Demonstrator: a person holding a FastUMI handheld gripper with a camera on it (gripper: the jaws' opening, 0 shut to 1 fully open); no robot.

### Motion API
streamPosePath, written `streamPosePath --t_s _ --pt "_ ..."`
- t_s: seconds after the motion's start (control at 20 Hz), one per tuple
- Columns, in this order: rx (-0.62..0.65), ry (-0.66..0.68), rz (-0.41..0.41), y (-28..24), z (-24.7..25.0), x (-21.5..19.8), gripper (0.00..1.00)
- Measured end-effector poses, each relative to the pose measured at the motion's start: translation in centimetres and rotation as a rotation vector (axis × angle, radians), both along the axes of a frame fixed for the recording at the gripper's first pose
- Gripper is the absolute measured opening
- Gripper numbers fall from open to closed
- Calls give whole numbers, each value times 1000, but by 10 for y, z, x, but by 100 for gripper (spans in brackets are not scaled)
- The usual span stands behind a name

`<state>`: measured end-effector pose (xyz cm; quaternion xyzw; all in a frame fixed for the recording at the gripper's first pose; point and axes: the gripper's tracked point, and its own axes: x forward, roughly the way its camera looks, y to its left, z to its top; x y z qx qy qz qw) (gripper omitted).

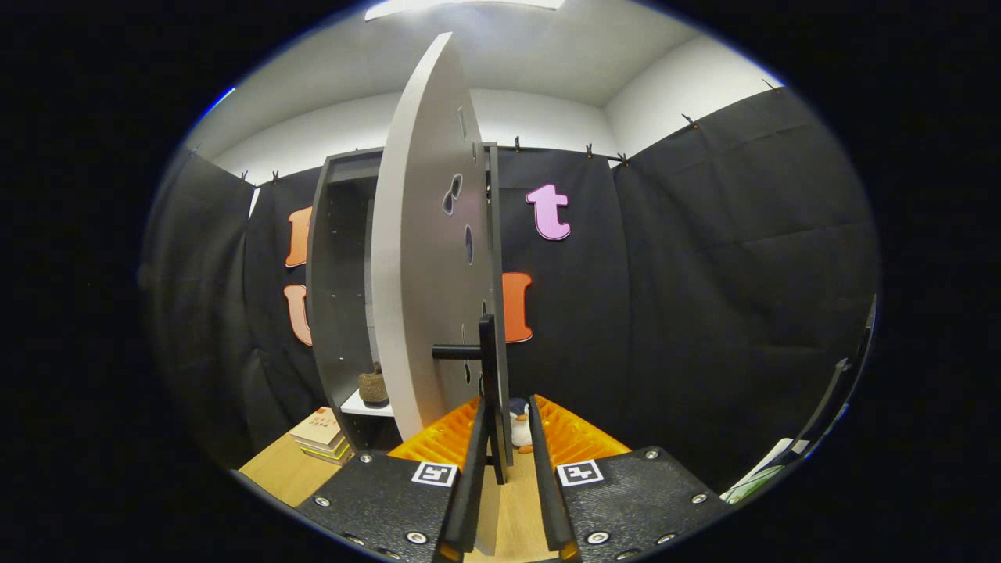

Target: Open the shoe cabinet door, grab the shoes and put them into the shoe cabinet, then close the shoe cabinet door.

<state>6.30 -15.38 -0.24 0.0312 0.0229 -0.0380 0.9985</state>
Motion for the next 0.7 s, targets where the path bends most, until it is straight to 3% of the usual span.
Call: streamPosePath --t_s 0.2,0.45,0.7 --pt "-2 -3 -13 -32 0 3 26" --pt "30 -9 -23 -65 -2 0 27" --pt "55 -22 2 -66 -1 -2 29"
